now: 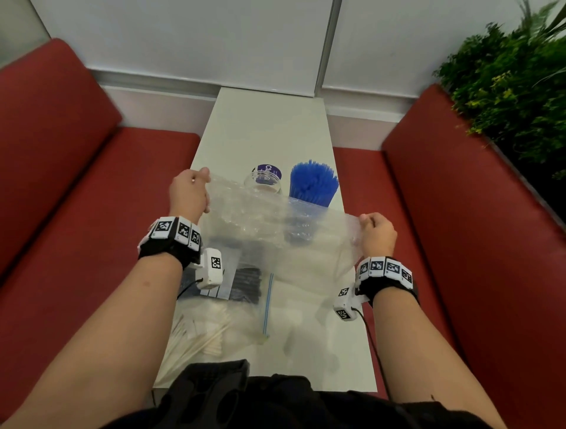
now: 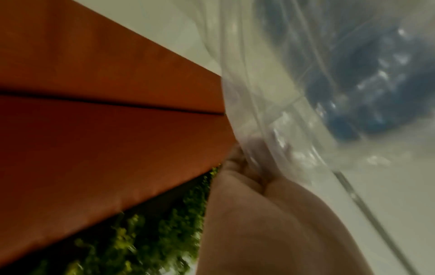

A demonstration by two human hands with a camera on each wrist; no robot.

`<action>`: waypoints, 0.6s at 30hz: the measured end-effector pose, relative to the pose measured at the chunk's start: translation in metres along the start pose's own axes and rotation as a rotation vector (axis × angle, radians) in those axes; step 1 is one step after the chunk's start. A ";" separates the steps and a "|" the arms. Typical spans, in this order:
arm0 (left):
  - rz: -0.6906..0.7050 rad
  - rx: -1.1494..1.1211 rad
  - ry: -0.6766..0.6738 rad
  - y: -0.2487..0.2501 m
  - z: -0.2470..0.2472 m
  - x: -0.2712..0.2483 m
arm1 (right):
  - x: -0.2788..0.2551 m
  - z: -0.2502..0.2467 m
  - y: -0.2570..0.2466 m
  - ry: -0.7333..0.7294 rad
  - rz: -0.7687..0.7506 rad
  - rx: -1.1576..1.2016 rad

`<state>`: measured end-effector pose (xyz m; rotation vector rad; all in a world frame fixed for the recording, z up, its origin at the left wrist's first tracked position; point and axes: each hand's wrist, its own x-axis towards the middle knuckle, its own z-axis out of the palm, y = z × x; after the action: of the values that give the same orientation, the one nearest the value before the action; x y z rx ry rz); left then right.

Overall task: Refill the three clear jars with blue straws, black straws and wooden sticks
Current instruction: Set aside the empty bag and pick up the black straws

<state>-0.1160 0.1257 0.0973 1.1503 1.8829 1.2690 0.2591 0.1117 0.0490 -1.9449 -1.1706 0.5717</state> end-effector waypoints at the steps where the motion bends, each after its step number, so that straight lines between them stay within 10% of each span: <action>1: 0.028 -0.039 -0.021 0.008 0.003 -0.004 | -0.002 0.001 -0.006 -0.026 0.014 -0.066; 9: 0.314 -0.036 -0.866 0.105 0.011 -0.032 | -0.028 0.017 -0.107 -0.743 -0.404 0.044; 15: 0.235 -0.238 -0.253 0.092 -0.014 0.005 | -0.010 -0.018 -0.128 -0.665 -0.355 0.642; 18: -0.002 -0.158 -0.313 0.060 -0.019 0.018 | -0.002 -0.038 -0.129 -0.742 -0.262 0.995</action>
<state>-0.1201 0.1443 0.1603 1.1851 1.5282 1.1385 0.2166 0.1300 0.1754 -0.7162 -1.1783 1.4586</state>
